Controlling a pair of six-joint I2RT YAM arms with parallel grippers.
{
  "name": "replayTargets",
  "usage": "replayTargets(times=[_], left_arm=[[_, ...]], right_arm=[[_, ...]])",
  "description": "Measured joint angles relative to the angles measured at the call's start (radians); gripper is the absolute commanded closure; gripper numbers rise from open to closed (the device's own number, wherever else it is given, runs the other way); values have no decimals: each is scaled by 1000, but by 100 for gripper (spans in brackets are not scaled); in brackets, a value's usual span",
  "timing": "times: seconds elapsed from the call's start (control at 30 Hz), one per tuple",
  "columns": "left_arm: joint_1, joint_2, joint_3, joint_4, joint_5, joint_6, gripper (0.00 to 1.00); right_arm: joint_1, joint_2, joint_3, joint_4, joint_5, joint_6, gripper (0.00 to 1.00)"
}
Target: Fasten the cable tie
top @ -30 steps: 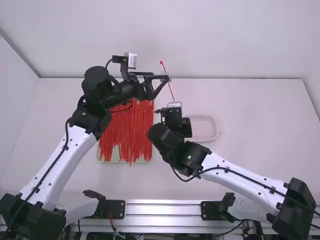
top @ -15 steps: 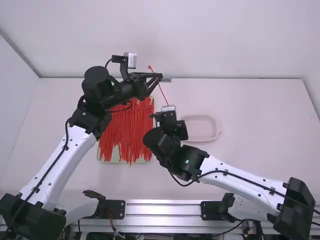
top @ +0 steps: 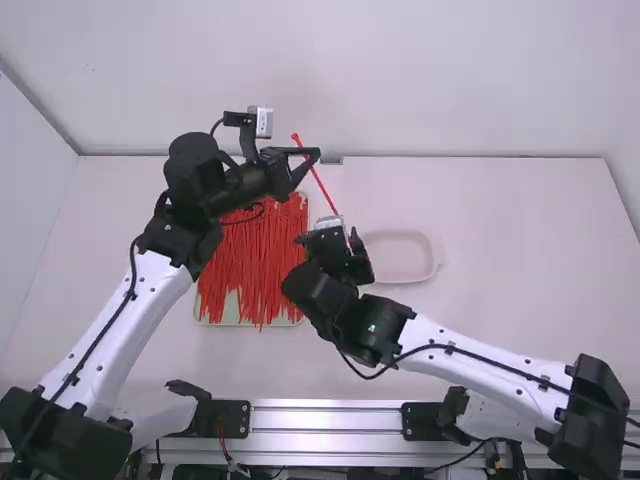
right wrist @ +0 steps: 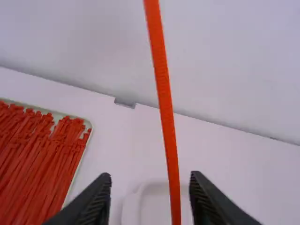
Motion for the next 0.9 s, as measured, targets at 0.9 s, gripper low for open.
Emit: replayTargets(times=[0.9], left_arm=[[193, 0, 0, -233, 80, 217, 99]], right_arm=[[195, -392, 0, -152, -280, -184, 2]])
